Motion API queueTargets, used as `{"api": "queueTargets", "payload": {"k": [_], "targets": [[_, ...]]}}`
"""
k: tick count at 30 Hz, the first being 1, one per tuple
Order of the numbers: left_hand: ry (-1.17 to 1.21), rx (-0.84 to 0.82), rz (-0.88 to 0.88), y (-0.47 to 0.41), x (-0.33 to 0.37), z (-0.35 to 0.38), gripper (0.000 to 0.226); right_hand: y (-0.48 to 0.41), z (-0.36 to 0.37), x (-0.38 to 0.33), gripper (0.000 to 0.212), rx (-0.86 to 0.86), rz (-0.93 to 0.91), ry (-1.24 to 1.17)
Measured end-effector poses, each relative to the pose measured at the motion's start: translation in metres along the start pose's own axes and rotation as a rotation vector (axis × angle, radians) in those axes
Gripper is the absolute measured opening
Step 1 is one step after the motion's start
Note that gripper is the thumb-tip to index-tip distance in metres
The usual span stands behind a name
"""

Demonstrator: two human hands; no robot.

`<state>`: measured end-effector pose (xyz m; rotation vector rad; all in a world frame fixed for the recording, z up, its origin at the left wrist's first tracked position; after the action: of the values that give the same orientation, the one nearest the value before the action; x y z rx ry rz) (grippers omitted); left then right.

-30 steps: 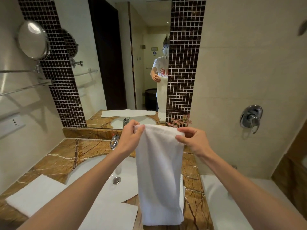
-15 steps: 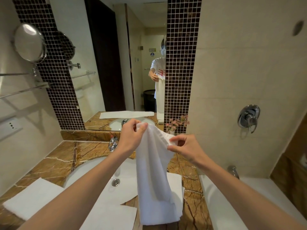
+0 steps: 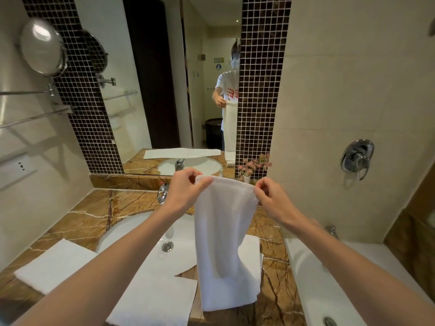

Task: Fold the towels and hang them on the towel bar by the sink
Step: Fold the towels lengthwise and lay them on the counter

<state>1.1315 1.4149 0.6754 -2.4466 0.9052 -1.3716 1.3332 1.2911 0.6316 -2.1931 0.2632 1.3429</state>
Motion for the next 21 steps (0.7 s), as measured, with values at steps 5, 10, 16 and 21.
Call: {"api": "queueTargets", "payload": {"k": [5,10,16,21], "targets": [[-0.054,-0.056,0.023,0.004,-0.006,0.005,0.015,0.001,-0.003,0.002,0.016,-0.001,0.003,-0.002],[-0.087,-0.061,0.004,0.006,-0.015,0.009,0.016,0.000,0.000,0.001,0.026,-0.013,-0.027,0.145],[-0.144,-0.182,0.019,0.009,-0.023,0.021,0.023,0.000,0.008,0.001,0.035,0.005,0.004,0.141],[-0.066,-0.223,-0.039,0.011,-0.025,0.026,0.021,-0.001,0.004,0.017,0.014,0.133,0.139,-0.030]]}}
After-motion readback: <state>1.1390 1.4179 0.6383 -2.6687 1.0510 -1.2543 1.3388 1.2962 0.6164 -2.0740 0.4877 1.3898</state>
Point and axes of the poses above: each hand's wrist, its own y-axis away from the middle knuckle, its own z-axis out of the palm, x = y × z, the point moved 9 cm from there along -y, towards the middle knuckle, and after that the axes turned 9 degrees about -y, right-handed, at the moved point
